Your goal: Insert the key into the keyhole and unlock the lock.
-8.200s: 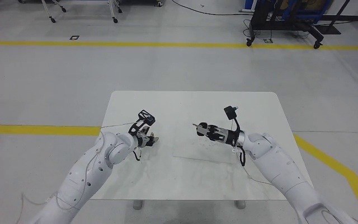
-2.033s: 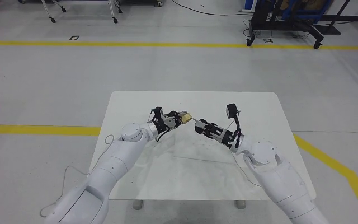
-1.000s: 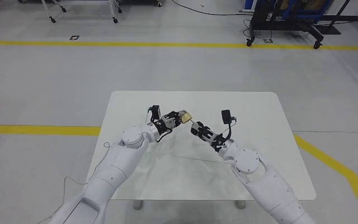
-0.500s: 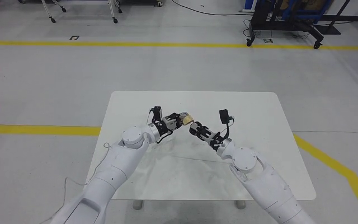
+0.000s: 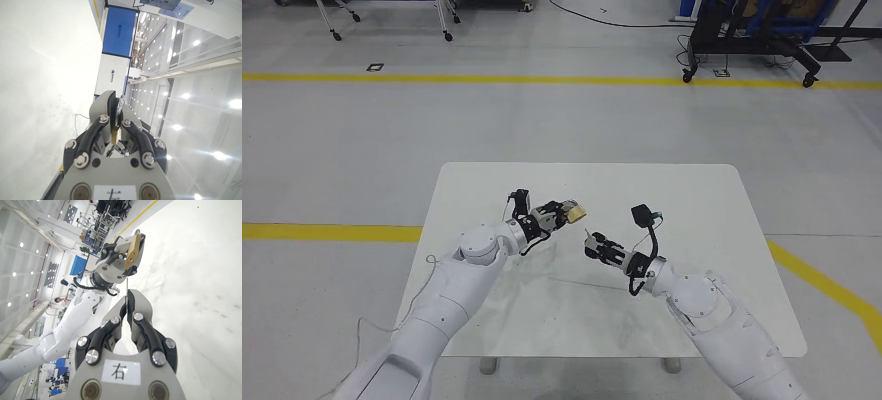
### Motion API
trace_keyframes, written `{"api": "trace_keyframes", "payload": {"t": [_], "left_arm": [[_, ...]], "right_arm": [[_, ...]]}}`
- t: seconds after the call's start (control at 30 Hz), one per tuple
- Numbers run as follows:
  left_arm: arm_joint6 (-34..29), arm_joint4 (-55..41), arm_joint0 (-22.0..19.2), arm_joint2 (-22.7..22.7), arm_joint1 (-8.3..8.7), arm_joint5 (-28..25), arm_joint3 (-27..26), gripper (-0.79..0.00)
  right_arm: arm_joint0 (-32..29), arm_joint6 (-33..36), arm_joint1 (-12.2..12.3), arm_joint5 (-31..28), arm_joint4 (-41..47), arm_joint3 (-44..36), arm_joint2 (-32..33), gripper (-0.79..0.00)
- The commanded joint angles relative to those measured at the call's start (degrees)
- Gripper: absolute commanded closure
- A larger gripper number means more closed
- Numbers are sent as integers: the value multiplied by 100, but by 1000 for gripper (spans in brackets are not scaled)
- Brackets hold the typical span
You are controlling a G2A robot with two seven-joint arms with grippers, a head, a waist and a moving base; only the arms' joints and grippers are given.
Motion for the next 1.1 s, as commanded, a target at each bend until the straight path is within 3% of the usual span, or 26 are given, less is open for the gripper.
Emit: {"api": "trace_keyframes", "payload": {"t": [0.0, 0.37, 1.07], "left_arm": [[3, 35, 9, -5, -4, -7, -12, 0], [-97, 144, 24, -52, -22, 46, -28, 0], [-137, 273, 59, -144, -65, 59, -38, 0]], "right_arm": [[43, 50, -13, 15, 121, 32, -21, 0], [409, 184, -100, 138, 421, 430, -230, 0], [487, 93, -149, 304, 537, 504, -197, 0]]}}
